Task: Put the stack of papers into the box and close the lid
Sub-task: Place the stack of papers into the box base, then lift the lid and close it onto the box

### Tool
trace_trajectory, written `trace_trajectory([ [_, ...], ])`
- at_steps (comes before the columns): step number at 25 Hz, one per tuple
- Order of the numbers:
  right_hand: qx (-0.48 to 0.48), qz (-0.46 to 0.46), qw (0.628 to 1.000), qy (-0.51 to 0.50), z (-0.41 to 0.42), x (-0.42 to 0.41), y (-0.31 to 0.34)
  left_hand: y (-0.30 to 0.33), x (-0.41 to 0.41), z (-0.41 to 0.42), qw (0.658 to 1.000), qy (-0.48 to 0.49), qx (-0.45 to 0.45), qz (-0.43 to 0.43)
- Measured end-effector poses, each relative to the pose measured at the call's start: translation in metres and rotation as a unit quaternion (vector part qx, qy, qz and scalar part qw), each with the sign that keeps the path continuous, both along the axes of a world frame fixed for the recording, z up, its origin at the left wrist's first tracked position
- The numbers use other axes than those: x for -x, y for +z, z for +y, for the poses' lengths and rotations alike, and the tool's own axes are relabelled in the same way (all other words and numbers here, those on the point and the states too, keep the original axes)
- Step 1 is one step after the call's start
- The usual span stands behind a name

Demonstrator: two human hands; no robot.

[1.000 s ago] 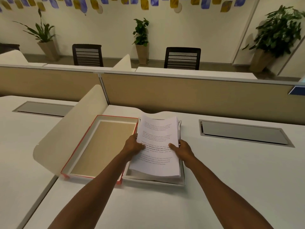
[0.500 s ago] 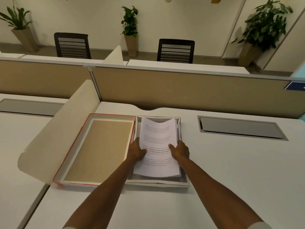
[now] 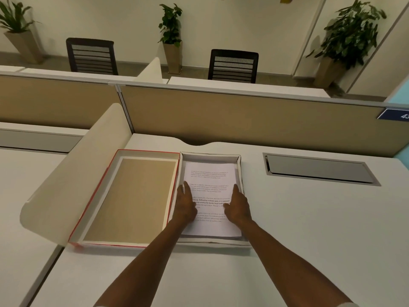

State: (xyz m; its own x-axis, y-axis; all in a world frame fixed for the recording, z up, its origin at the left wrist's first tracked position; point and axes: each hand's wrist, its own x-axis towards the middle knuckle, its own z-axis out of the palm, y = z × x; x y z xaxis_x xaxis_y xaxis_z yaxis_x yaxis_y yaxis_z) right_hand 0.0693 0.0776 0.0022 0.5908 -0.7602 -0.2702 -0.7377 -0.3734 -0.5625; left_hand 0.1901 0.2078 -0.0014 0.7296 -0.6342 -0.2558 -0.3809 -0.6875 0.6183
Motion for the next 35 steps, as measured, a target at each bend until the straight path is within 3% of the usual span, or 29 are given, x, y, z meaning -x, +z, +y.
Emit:
trace_trajectory([
  [6,0.132,0.060,0.984,0.105,0.020,0.012,-0.014,-0.015,0.006,0.005,0.997,-0.033,-0.005,-0.070],
  [10,0.139,0.091,0.973,0.158,0.024,0.022,-0.022,-0.016,0.008,0.009,0.995,-0.045,0.003,-0.085],
  [16,0.142,0.006,0.978,0.153,0.034,0.027,-0.011,-0.005,0.010,0.033,0.991,-0.002,0.096,-0.090],
  [22,0.132,-0.108,0.966,0.196,0.084,0.014,-0.002,-0.010,-0.005,0.109,0.967,0.174,0.144,-0.120],
  [26,0.175,-0.091,0.924,0.329,0.138,-0.013,0.000,-0.015,-0.041,0.173,0.948,0.262,0.061,-0.170],
  [30,0.243,-0.016,0.867,0.434,0.175,-0.030,-0.012,-0.017,-0.083,0.230,0.945,0.274,-0.044,-0.174],
  [35,0.246,0.008,0.872,0.423,0.165,-0.017,-0.019,0.005,-0.115,0.224,0.947,0.260,-0.147,-0.115],
])
